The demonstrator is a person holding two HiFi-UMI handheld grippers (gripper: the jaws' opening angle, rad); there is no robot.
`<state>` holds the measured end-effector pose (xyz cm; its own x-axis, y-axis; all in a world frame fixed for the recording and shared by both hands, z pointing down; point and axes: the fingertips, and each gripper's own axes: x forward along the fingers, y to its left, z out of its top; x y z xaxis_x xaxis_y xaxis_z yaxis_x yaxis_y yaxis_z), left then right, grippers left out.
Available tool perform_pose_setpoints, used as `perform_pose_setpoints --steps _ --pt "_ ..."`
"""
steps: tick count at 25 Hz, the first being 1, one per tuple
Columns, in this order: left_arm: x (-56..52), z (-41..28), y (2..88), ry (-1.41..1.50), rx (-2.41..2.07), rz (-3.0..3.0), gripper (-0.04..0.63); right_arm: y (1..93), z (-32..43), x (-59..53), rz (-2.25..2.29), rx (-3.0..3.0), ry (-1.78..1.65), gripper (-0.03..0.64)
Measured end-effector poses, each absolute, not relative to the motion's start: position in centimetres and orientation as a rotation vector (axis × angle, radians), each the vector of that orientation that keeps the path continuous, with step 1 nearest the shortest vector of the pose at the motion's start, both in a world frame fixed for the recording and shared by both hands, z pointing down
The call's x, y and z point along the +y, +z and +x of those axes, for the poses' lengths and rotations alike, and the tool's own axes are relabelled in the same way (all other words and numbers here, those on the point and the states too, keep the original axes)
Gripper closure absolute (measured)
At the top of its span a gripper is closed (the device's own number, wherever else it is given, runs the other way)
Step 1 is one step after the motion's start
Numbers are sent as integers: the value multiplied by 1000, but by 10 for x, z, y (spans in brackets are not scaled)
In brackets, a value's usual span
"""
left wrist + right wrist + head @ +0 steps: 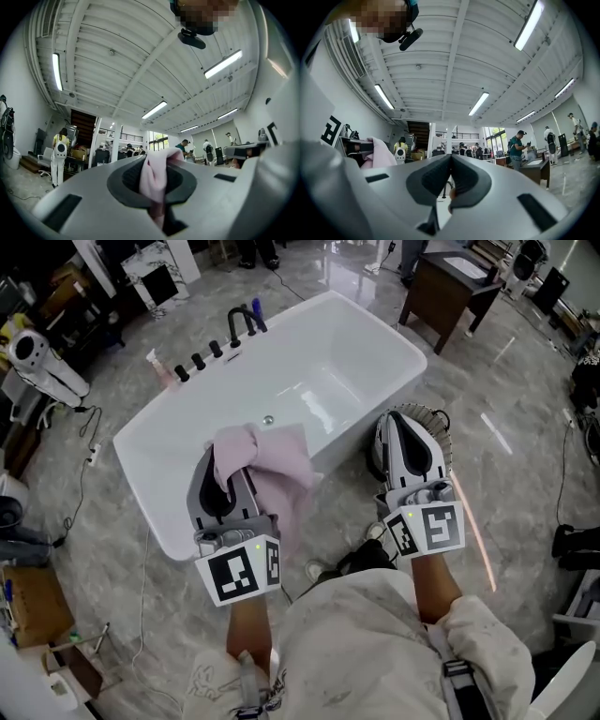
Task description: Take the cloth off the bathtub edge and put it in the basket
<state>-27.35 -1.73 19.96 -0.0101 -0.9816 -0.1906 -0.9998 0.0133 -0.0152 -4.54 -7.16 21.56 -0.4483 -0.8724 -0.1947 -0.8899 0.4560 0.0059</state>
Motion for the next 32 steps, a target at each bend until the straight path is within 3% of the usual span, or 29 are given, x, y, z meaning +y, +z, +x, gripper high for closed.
perform_pose_setpoints --steps 15,32 --pt "-106 -153 196 160 1957 -2249 569 242 92 -134 -1770 2389 82 629" --pt "-211 58 208 153 1627 -2519 569 274 303 -166 -2103 2104 19 629"
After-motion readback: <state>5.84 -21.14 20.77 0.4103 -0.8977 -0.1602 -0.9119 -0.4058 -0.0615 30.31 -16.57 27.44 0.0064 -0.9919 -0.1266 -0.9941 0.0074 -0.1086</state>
